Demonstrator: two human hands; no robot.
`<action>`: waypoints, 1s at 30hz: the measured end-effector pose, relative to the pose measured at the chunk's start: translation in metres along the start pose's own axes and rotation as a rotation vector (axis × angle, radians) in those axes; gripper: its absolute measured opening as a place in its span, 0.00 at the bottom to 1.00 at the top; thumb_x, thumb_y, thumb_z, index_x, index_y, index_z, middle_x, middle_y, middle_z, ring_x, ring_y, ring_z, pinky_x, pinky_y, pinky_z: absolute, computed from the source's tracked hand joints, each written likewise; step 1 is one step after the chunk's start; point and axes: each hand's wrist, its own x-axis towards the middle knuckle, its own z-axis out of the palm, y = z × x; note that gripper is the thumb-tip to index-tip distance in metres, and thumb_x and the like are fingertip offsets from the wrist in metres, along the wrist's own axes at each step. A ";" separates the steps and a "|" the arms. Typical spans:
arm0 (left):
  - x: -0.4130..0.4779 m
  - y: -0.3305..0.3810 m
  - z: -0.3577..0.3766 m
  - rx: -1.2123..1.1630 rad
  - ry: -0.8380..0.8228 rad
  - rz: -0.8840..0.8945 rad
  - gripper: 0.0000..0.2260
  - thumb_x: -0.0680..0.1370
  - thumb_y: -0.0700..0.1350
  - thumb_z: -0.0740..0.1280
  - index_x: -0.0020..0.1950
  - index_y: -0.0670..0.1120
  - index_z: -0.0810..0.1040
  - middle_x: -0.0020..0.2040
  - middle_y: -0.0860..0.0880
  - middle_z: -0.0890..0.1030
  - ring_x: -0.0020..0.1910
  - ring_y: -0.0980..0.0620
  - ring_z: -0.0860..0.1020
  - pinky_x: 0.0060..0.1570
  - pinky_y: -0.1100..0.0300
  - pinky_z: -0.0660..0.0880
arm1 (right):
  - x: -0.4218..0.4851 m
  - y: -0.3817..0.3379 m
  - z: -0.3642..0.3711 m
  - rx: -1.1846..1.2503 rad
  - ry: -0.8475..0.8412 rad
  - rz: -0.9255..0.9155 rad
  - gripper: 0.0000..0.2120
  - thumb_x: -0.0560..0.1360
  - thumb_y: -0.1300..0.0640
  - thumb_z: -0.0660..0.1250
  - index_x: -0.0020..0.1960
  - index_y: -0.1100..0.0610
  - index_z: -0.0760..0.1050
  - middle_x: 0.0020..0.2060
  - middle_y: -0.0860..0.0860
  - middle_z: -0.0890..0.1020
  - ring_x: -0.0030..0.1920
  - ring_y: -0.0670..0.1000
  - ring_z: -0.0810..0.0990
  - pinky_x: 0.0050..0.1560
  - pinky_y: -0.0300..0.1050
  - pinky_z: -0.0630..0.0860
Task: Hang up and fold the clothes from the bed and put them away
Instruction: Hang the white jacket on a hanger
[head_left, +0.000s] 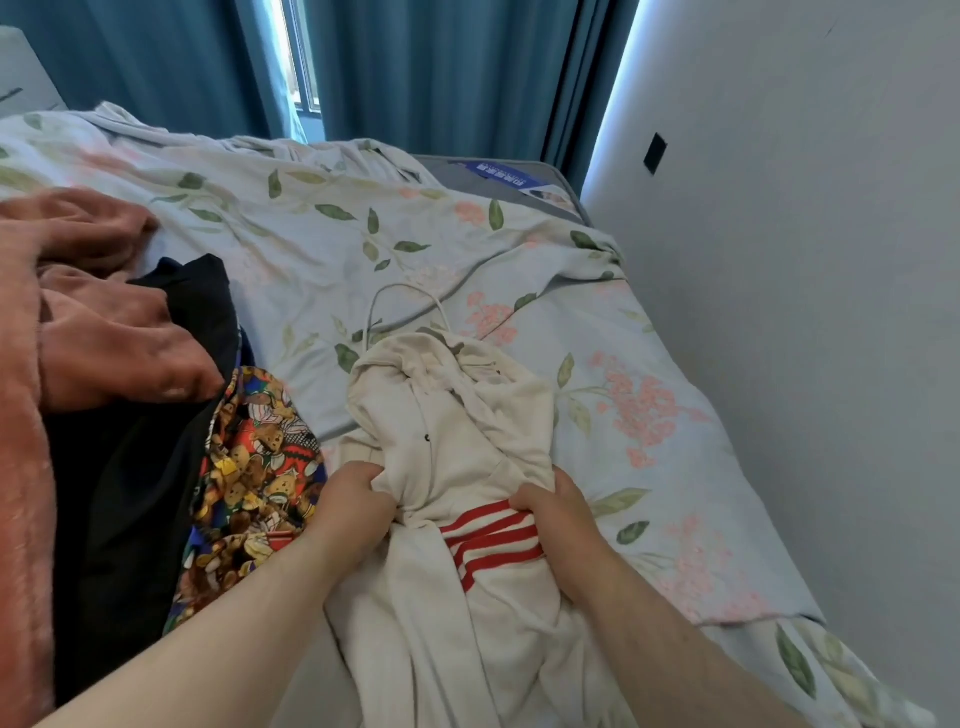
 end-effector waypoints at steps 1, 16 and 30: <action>-0.007 0.001 -0.003 0.003 -0.021 -0.011 0.09 0.71 0.33 0.63 0.46 0.37 0.81 0.40 0.44 0.81 0.38 0.46 0.78 0.36 0.60 0.72 | -0.013 -0.001 -0.001 -0.070 -0.015 -0.025 0.18 0.64 0.55 0.67 0.54 0.46 0.77 0.45 0.49 0.86 0.45 0.51 0.85 0.47 0.49 0.82; -0.074 0.005 0.011 -0.228 -0.202 -0.220 0.34 0.68 0.45 0.81 0.69 0.44 0.69 0.60 0.47 0.79 0.55 0.46 0.79 0.50 0.53 0.79 | -0.127 0.017 -0.071 -0.726 -0.378 0.126 0.07 0.62 0.49 0.63 0.35 0.49 0.65 0.34 0.42 0.72 0.36 0.45 0.69 0.40 0.43 0.65; -0.191 0.075 -0.063 -0.632 -0.530 -0.155 0.25 0.59 0.27 0.62 0.51 0.42 0.85 0.49 0.36 0.84 0.47 0.34 0.83 0.47 0.43 0.81 | -0.194 -0.077 -0.033 -0.262 -0.168 -0.286 0.28 0.73 0.43 0.72 0.69 0.31 0.66 0.58 0.26 0.75 0.58 0.32 0.76 0.57 0.32 0.74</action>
